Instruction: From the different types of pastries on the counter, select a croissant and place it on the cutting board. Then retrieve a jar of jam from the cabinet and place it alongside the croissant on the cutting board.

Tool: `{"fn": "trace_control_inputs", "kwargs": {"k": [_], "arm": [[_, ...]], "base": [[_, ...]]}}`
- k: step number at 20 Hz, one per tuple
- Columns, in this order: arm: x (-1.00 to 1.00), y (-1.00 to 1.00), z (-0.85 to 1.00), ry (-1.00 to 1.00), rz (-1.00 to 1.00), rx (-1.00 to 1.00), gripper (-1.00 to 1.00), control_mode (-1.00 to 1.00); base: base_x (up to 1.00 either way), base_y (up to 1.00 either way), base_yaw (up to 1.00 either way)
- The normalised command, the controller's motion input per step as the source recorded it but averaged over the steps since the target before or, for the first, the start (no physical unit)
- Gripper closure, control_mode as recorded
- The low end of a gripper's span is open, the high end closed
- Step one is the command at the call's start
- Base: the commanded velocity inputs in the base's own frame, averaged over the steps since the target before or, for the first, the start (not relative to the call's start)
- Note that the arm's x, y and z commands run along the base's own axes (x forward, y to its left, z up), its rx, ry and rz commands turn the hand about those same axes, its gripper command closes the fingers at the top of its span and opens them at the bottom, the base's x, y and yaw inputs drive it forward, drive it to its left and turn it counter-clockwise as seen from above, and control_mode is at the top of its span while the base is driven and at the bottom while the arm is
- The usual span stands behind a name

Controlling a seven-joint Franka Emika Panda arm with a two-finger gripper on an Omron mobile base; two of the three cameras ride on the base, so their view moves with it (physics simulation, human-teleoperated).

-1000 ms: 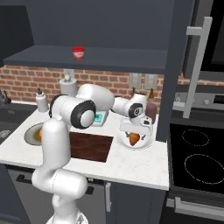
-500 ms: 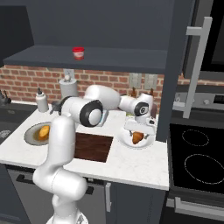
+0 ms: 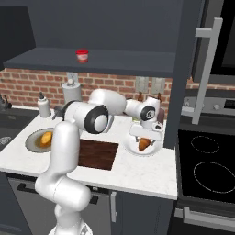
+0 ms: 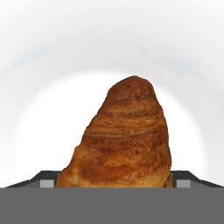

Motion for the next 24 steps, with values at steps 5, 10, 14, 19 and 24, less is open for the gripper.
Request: {"fn": "trace_control_inputs", "kwargs": {"k": [5,10,14,19,24], "arm": [[-0.03,0.32,0.5,0.07,0.0,-0.05,1.0,-1.0],[-0.29,0.35,0.8,0.04,0.06,-0.03,1.0,-1.0],[-0.64,0.45,0.62,0.09,0.05,-0.04,1.0,-1.0],[-0.79,0.36,0.24,0.09,0.05,-0.01,1.0,-1.0],[-0.74,0.56,0.01,0.08,0.07,-0.01,1.0,-1.0]], "base": [[0.0,0.0,0.0],[0.0,0.0,0.0],[0.0,0.0,0.0],[0.0,0.0,0.0],[0.0,0.0,0.0]]}}
